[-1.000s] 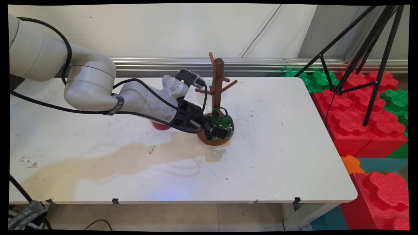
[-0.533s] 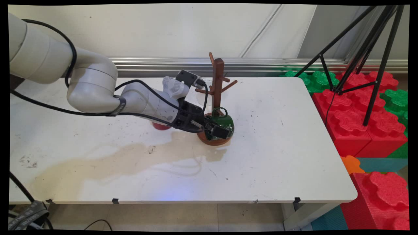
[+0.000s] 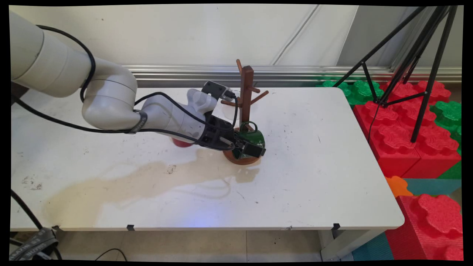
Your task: Pick up the green mug from the rack
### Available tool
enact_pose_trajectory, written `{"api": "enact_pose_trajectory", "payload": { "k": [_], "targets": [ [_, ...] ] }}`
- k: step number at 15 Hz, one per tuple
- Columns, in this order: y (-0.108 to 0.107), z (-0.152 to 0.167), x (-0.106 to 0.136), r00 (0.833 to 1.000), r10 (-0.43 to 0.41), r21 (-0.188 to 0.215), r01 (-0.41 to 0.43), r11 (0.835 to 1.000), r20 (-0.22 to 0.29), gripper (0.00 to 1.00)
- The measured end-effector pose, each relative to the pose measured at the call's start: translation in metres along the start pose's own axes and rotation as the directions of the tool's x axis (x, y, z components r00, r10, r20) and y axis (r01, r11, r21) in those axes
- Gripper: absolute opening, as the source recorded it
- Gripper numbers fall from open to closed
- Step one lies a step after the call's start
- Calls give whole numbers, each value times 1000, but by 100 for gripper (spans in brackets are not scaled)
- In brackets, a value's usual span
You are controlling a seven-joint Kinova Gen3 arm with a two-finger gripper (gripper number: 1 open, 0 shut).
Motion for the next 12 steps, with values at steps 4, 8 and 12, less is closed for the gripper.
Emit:
{"api": "enact_pose_trajectory", "payload": {
  "k": [4, 8, 12],
  "targets": [
    [0, 3, -1, 1000, -6, -7, 6, 1000, -2, 100],
    [0, 5, -1, 1000, -9, -11, 9, 1000, -4, 0],
    [0, 6, -2, 1000, -8, -11, 8, 1000, -8, 0]
  ]
}}
